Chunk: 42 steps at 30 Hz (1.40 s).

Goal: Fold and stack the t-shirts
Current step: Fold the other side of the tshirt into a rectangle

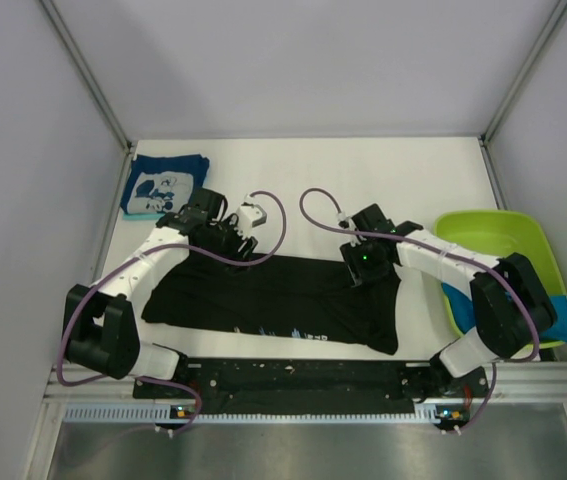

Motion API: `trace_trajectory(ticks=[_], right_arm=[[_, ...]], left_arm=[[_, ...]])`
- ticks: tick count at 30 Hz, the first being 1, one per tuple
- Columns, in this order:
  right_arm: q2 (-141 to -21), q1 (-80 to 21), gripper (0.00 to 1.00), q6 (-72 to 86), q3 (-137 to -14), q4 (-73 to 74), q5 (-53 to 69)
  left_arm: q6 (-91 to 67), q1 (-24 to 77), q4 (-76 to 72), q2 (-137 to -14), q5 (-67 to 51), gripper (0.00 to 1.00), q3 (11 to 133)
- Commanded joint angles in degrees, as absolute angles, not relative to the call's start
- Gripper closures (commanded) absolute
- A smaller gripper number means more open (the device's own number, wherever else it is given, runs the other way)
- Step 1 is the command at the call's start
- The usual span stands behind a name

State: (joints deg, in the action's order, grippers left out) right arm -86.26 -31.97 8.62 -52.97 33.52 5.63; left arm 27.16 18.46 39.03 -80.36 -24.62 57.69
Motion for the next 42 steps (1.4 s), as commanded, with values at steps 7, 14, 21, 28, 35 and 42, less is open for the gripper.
trace_trajectory(ticks=[7, 14, 21, 28, 35, 42], right_arm=[[-88.6, -31.8, 0.62, 6.7, -54.2, 32.1, 10.1], [-86.5, -31.8, 0.87, 8.0, -52.6, 32.2, 10.1], [-84.0, -31.8, 1.00, 9.3, -52.5, 33.0, 12.7], [-79.7, -34.2, 1.00, 12.0, -52.2, 34.3, 18.5], [-78.6, -39.6, 1.00, 17.9, -51.5, 34.2, 22.2], [-78.0, -43.2, 1.00, 25.3, -48.5, 30.6, 27.2]], left_arm=[[28.5, 18.2, 40.5, -78.5, -26.8, 0.41, 58.0], [28.4, 18.2, 40.5, -78.7, -26.8, 0.40, 58.0], [28.6, 18.2, 40.7, -78.9, -26.7, 0.40, 58.2], [28.7, 18.2, 40.7, -79.1, -26.5, 0.40, 58.4], [28.7, 18.2, 41.0, -79.3, -26.5, 0.40, 58.4], [29.4, 18.2, 41.7, -79.8, -27.5, 0.40, 58.6]])
